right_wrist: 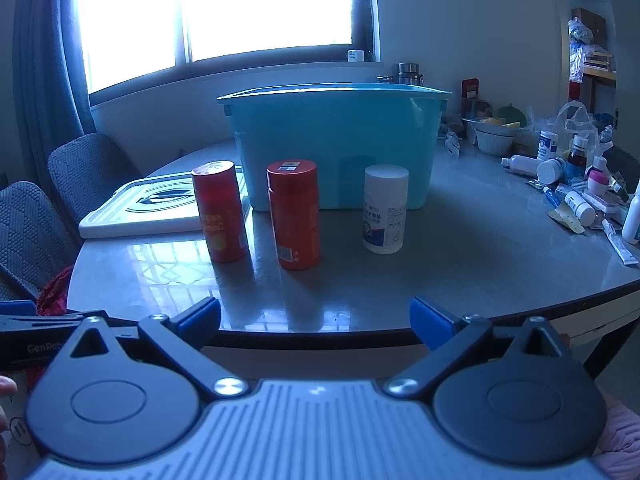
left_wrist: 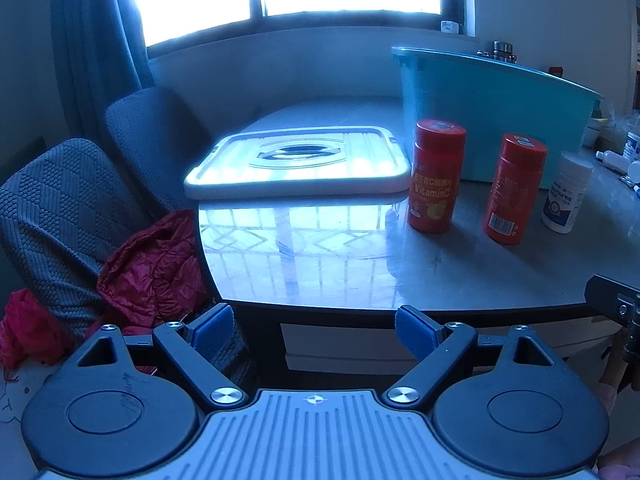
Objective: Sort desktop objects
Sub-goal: 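Move both tools toward the two red bottles on the table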
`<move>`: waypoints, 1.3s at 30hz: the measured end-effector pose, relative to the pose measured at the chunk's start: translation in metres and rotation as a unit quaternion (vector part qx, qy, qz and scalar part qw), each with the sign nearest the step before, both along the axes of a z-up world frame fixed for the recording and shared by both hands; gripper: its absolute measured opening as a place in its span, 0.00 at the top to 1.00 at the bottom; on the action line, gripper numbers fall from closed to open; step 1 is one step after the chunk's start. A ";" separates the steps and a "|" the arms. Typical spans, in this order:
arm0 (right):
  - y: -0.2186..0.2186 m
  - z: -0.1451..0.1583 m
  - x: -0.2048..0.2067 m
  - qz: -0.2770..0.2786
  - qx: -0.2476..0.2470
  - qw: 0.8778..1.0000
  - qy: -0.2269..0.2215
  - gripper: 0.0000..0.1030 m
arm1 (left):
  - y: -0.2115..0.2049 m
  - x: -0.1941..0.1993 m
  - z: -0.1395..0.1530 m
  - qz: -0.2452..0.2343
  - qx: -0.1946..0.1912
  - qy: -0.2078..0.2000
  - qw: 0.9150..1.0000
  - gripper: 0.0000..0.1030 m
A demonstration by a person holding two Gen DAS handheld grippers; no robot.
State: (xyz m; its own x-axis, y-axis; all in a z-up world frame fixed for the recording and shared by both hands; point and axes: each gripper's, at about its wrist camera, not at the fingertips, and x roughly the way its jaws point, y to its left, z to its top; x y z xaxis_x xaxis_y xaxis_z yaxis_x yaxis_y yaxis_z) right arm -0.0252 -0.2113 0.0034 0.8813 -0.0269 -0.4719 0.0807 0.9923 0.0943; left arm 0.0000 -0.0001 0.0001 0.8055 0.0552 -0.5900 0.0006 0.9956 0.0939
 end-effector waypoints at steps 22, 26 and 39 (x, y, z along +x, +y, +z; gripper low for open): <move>-0.003 0.000 0.005 -0.012 0.004 1.000 0.011 0.02 | -0.013 0.002 0.003 -0.028 -0.007 -0.013 1.000 0.16; -0.005 -0.002 0.009 -0.016 0.001 1.000 0.003 0.02 | -0.019 0.013 0.004 -0.037 -0.001 -0.015 0.999 0.16; -0.009 -0.011 0.034 -0.015 -0.002 1.000 0.000 0.02 | -0.026 0.046 -0.003 -0.038 -0.006 -0.013 0.999 0.16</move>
State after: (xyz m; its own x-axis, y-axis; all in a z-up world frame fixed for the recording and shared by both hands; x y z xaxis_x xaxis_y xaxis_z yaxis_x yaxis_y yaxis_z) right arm 0.0087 -0.2198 -0.0075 0.8804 -0.0547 -0.4711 0.1102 0.9897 0.0911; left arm 0.0459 -0.0259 -0.0033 0.8223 -0.0137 -0.5689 0.0736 0.9939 0.0825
